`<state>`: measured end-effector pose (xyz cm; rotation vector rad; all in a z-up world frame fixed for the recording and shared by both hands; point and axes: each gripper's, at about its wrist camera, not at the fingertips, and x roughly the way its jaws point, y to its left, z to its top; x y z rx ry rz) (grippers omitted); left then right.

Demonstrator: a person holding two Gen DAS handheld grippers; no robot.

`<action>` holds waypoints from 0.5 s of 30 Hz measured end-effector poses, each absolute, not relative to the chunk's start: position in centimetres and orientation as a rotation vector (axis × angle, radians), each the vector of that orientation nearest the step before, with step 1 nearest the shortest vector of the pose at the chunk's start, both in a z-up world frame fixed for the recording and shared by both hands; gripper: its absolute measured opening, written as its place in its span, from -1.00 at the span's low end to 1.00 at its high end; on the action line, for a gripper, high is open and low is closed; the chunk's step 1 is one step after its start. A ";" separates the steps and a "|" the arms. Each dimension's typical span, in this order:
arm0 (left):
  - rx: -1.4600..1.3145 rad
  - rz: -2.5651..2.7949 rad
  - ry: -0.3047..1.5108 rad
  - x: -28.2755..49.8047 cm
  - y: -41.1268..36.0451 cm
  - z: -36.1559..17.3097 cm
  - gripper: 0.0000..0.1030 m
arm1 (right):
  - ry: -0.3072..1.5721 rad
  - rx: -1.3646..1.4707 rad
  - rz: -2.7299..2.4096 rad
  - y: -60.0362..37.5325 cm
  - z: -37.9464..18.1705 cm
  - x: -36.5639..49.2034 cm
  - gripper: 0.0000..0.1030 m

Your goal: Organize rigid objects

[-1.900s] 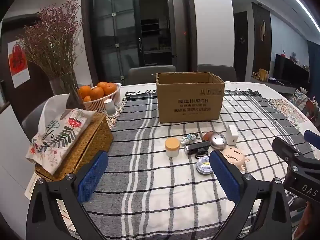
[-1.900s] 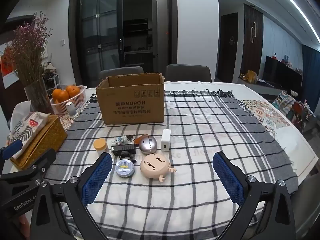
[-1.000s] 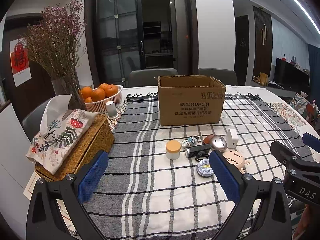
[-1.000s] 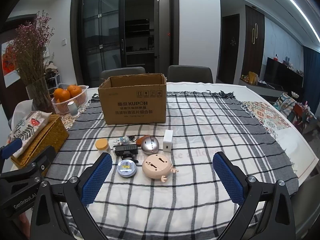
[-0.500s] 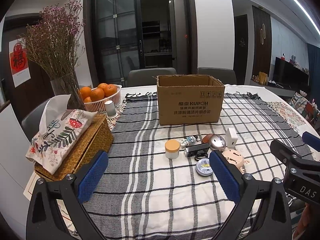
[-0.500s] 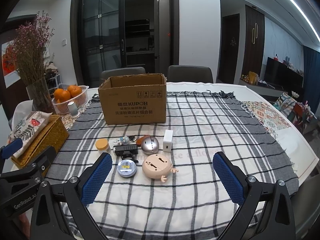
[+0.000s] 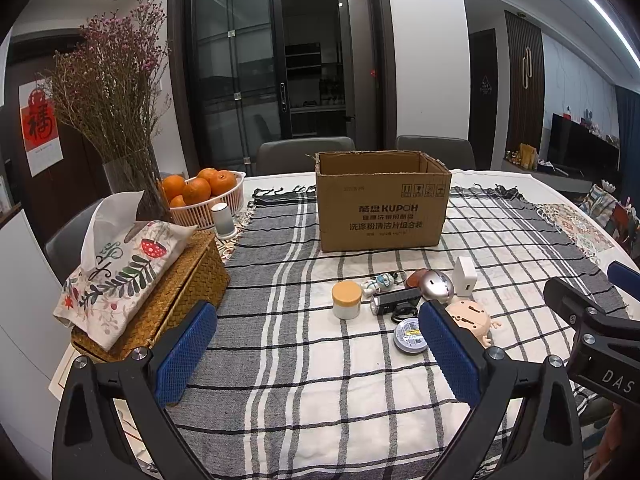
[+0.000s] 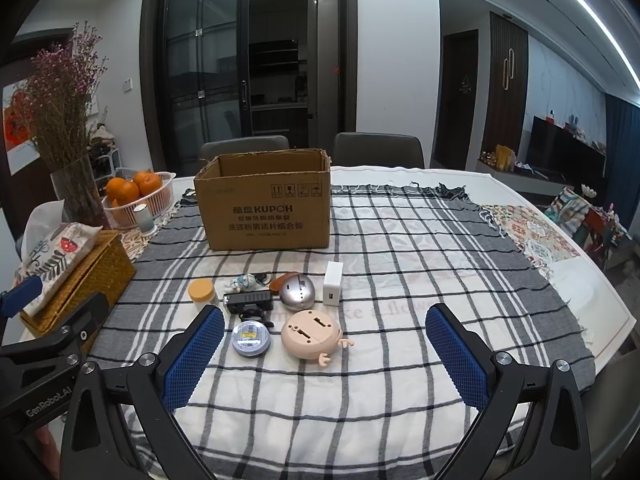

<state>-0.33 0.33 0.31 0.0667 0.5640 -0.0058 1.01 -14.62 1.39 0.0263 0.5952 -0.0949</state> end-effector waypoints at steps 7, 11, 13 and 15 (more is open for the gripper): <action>0.070 -0.010 0.568 -0.3 0.2 0.3 1.00 | 0.594 0.030 -0.098 -14.8 1.3 1.1 0.98; 0.072 -0.011 0.567 -0.3 0.1 0.3 1.00 | 0.593 0.033 -0.096 -15.0 1.4 1.1 0.98; 0.073 -0.011 0.567 -0.3 0.0 0.3 1.00 | 0.594 0.033 -0.096 -15.1 1.4 1.1 0.98; 0.074 -0.010 0.567 -0.3 0.0 0.3 1.00 | 0.593 0.033 -0.095 -15.0 1.4 1.1 0.98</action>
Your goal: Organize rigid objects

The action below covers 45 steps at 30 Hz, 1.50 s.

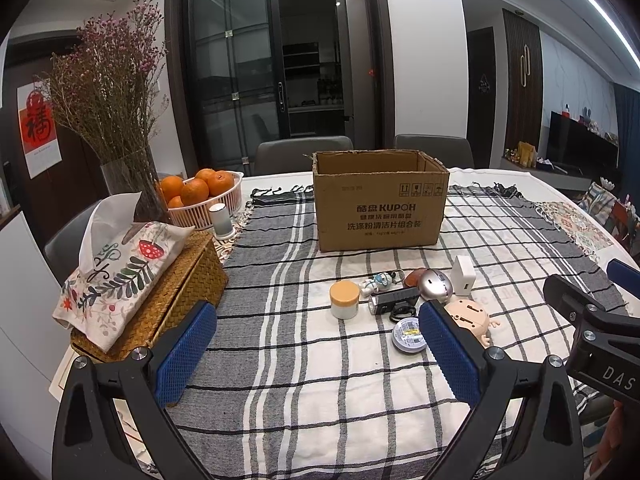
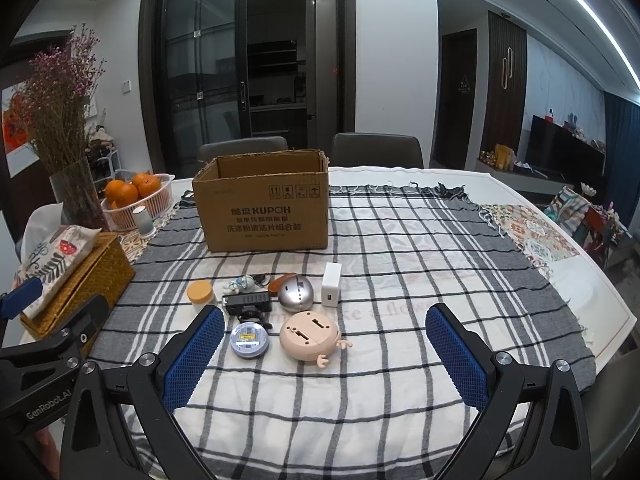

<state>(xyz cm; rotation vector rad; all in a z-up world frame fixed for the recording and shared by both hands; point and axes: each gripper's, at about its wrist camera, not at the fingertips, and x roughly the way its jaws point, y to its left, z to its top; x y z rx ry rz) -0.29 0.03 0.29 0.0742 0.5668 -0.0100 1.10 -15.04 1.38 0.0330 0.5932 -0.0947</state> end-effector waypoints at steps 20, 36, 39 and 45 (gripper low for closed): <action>0.083 -0.028 0.598 0.1 -0.3 -0.5 1.00 | 0.604 0.031 -0.090 -15.1 1.2 1.2 0.98; 0.206 -0.198 0.663 2.5 -3.5 -5.5 0.98 | 0.739 0.028 0.004 -16.3 -4.0 4.8 0.98; 0.241 -0.236 0.665 3.2 -4.2 -6.7 0.97 | 0.750 0.011 0.030 -16.5 -4.9 5.7 0.98; 0.310 -0.311 0.684 5.2 -5.6 -8.9 0.92 | 0.793 -0.045 0.083 -16.4 -7.0 7.9 0.97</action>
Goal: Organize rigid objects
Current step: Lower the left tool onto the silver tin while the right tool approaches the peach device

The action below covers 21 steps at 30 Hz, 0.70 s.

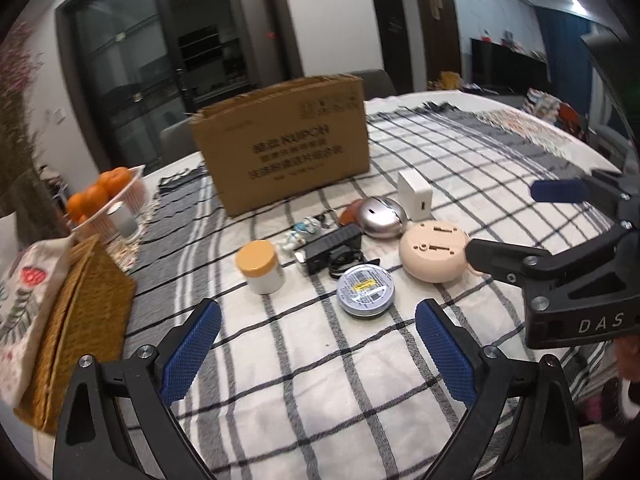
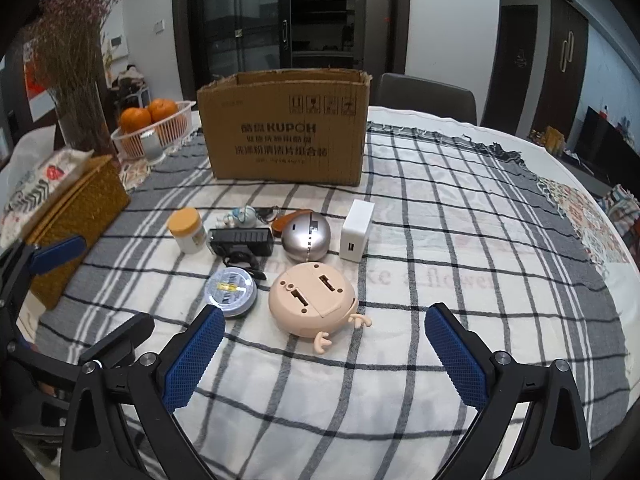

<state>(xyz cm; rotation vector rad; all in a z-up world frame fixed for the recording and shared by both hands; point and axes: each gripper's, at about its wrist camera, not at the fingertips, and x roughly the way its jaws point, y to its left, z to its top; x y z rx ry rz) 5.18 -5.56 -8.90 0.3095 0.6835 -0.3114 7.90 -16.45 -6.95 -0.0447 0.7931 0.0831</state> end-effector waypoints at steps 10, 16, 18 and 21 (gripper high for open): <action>0.330 -0.419 0.740 8.4 -6.9 -11.7 0.79 | 0.853 -0.041 0.151 -16.8 -9.9 11.0 0.89; 0.325 -0.463 0.789 10.3 -7.7 -13.4 0.63 | 0.892 -0.028 0.170 -17.2 -11.4 12.5 0.83; 0.312 -0.477 0.806 10.8 -7.8 -13.8 0.59 | 0.902 -0.019 0.178 -17.3 -11.8 12.9 0.82; 0.303 -0.486 0.823 11.4 -8.0 -14.4 0.52 | 0.911 -0.008 0.193 -17.3 -12.3 13.5 0.78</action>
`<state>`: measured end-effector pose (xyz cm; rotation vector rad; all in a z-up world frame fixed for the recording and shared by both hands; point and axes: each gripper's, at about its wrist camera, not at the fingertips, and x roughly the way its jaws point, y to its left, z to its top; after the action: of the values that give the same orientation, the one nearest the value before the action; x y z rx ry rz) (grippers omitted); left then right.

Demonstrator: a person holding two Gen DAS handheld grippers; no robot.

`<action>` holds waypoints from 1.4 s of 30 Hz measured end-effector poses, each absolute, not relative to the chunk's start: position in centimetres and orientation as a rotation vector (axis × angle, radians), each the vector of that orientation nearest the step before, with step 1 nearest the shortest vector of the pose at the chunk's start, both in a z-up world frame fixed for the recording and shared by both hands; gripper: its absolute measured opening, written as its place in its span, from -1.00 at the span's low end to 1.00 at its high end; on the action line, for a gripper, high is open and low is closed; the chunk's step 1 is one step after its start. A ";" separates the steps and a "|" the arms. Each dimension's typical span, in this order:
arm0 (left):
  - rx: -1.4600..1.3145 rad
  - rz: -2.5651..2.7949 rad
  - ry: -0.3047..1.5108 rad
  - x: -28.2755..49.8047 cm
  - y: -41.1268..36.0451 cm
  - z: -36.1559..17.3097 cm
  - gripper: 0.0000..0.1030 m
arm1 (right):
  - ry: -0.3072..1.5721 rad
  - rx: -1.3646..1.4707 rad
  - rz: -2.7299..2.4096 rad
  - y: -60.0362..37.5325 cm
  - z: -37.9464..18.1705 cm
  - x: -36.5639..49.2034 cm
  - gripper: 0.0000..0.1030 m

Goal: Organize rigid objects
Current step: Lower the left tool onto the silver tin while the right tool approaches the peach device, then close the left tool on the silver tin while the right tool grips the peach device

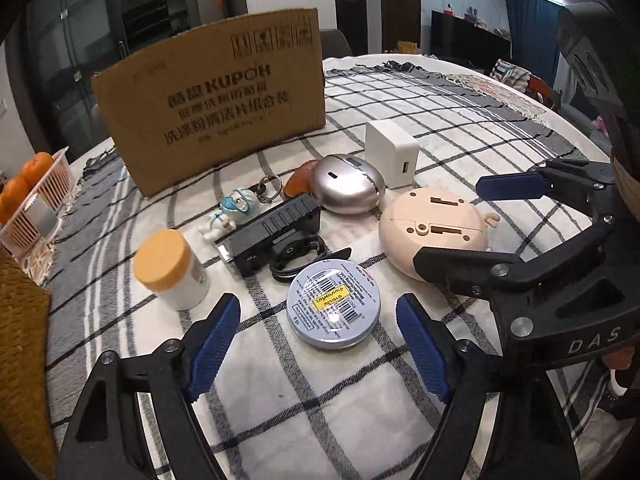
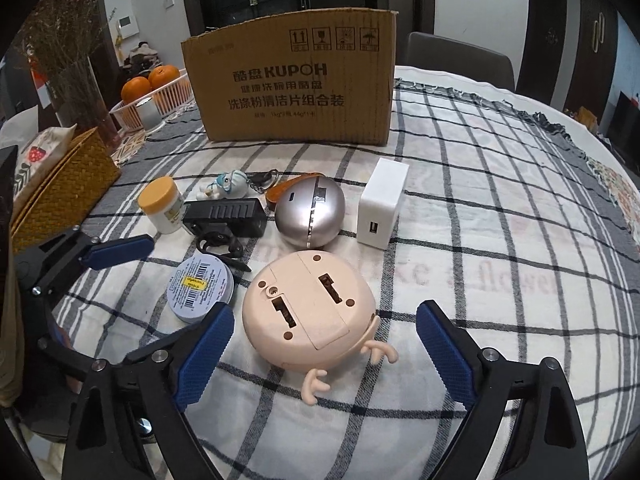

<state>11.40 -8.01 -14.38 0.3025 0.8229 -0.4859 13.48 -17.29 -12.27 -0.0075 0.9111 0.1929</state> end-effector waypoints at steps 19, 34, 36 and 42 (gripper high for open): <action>0.227 -0.513 0.879 12.7 -7.9 -15.4 -0.01 | 0.968 0.086 0.262 -17.1 -14.1 15.0 0.42; 0.121 -0.426 0.875 11.0 -6.0 -13.6 -0.01 | 0.961 0.131 0.201 -17.4 -13.0 13.8 0.42; 0.116 -0.413 0.863 10.7 -5.8 -13.0 -0.01 | 0.942 0.128 0.193 -17.4 -12.3 13.5 0.42; 0.105 -0.367 0.800 9.7 -4.9 -10.6 -0.01 | 0.885 0.119 0.157 -17.2 -10.1 12.6 0.42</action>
<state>9.65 -4.87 -10.63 0.1050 0.7998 -0.3666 12.56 -17.19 -10.11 0.1187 0.8845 0.1574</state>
